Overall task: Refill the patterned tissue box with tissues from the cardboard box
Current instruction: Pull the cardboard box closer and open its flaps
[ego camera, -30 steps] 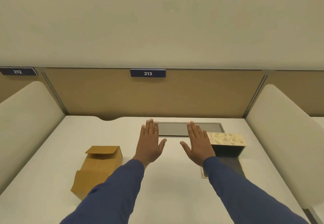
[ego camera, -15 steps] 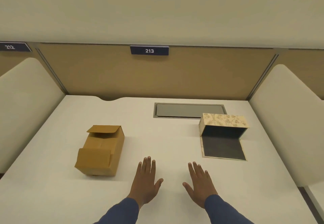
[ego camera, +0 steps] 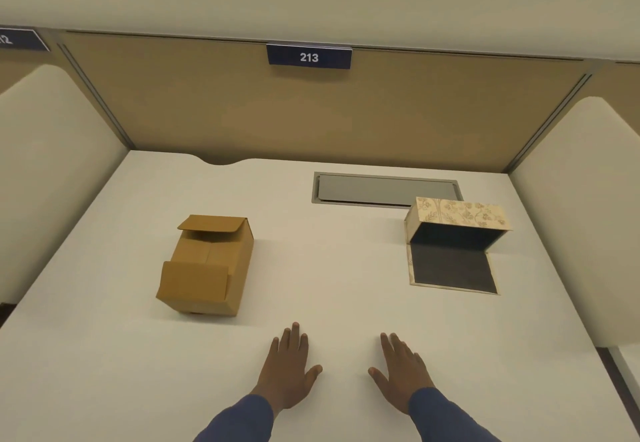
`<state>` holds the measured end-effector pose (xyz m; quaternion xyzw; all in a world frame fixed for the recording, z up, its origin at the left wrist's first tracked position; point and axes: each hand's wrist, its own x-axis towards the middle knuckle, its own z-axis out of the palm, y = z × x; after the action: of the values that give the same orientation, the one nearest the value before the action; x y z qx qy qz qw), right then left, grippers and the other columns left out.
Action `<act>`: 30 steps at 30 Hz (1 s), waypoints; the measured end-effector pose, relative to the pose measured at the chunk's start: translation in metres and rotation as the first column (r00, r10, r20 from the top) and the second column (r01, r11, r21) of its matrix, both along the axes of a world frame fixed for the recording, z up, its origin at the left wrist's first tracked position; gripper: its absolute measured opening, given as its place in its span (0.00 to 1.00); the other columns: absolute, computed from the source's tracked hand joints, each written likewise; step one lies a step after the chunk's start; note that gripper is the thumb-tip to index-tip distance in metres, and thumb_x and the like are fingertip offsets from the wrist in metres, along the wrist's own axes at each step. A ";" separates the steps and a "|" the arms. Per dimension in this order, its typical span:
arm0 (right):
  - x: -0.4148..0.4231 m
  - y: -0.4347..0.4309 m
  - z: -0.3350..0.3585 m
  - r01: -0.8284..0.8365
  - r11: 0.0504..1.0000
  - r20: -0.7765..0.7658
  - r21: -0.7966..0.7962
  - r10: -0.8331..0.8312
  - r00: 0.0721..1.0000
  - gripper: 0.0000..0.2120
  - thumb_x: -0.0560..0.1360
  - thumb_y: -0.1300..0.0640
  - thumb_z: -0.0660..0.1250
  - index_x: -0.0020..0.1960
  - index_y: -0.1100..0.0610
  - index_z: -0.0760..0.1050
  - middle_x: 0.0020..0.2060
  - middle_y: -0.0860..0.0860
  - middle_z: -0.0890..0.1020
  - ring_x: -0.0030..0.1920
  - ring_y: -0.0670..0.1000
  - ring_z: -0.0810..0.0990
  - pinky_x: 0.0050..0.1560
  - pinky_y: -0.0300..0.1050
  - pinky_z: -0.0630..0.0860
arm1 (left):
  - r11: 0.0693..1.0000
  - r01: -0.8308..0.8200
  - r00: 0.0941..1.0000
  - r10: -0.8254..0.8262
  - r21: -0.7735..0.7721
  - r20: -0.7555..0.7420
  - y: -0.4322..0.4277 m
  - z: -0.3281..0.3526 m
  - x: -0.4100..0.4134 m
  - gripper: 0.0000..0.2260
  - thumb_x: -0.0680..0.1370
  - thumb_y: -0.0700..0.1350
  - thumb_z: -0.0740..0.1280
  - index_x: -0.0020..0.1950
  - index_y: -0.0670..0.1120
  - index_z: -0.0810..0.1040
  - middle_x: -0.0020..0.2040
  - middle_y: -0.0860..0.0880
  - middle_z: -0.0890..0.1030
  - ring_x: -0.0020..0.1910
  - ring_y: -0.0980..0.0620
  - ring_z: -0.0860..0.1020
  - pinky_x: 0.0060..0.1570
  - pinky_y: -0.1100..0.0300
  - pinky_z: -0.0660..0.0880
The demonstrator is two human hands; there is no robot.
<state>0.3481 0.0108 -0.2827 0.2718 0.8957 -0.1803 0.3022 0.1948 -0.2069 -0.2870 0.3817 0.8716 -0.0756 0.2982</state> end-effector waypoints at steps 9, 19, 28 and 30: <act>-0.052 -0.027 0.011 0.047 0.999 -0.064 0.014 -0.046 0.997 0.37 0.81 0.37 0.54 0.81 0.53 0.44 0.81 0.54 0.49 0.80 0.55 0.53 0.78 0.51 0.54 | 0.984 -0.019 0.998 0.007 0.177 0.064 0.003 0.011 -0.039 0.32 0.83 0.60 0.53 0.82 0.43 0.54 0.83 0.41 0.50 0.82 0.42 0.50 0.80 0.48 0.50; -0.196 -0.100 0.067 -0.129 0.977 -0.421 -0.169 0.047 0.906 0.35 0.81 0.41 0.58 0.81 0.52 0.48 0.81 0.51 0.55 0.79 0.52 0.56 0.77 0.49 0.58 | 0.759 -0.192 0.863 0.432 0.622 -0.261 -0.032 0.071 -0.150 0.26 0.82 0.58 0.60 0.75 0.44 0.69 0.74 0.43 0.73 0.74 0.41 0.69 0.75 0.43 0.61; -0.274 -0.163 0.095 -0.292 0.922 -0.518 -0.255 0.124 0.846 0.28 0.80 0.43 0.60 0.78 0.51 0.60 0.71 0.51 0.73 0.67 0.55 0.74 0.66 0.49 0.71 | 0.585 -0.535 0.703 0.708 0.610 -0.063 -0.087 0.102 -0.234 0.19 0.81 0.56 0.63 0.65 0.45 0.77 0.61 0.43 0.80 0.58 0.42 0.79 0.59 0.48 0.75; -0.279 -0.170 0.100 -0.271 0.919 -0.555 -0.287 0.071 0.829 0.18 0.81 0.43 0.58 0.67 0.50 0.72 0.57 0.50 0.82 0.52 0.52 0.79 0.55 0.47 0.77 | 0.526 -0.663 0.635 0.772 0.533 0.027 -0.093 0.103 -0.247 0.23 0.80 0.58 0.63 0.68 0.45 0.76 0.63 0.43 0.78 0.60 0.41 0.79 0.60 0.47 0.74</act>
<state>0.0695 -0.1590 -0.1832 0.0692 0.9176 -0.3783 0.1003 -0.0522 -0.3001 -0.1844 0.0388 0.9648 0.2405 0.0989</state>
